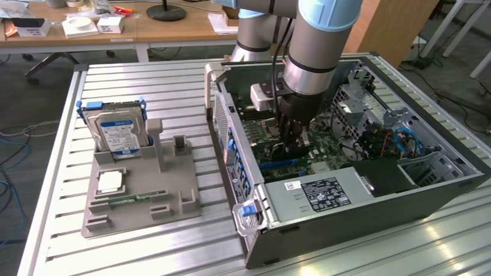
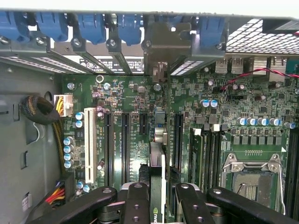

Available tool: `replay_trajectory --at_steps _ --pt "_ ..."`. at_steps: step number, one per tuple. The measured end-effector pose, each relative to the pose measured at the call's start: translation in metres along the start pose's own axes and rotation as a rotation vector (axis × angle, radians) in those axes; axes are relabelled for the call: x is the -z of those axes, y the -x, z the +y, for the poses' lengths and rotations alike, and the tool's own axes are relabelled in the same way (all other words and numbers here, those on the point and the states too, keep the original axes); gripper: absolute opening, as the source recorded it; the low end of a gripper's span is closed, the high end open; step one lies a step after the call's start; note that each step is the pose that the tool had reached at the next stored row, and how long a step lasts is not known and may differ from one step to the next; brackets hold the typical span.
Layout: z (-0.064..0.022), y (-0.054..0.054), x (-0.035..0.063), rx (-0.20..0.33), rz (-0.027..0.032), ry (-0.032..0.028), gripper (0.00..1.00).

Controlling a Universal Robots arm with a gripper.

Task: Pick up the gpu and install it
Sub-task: 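Insert the gpu into the slot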

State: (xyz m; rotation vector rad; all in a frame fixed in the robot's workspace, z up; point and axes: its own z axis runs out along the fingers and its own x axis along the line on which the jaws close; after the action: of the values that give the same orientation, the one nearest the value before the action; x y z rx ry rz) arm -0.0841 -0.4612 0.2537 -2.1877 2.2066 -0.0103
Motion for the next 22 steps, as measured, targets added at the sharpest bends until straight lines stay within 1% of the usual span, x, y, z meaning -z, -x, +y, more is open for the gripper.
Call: replay_trajectory --at_steps 22 --pt "0.0012 0.0002 -0.0022 0.0 0.0001 -0.0001 0.26"
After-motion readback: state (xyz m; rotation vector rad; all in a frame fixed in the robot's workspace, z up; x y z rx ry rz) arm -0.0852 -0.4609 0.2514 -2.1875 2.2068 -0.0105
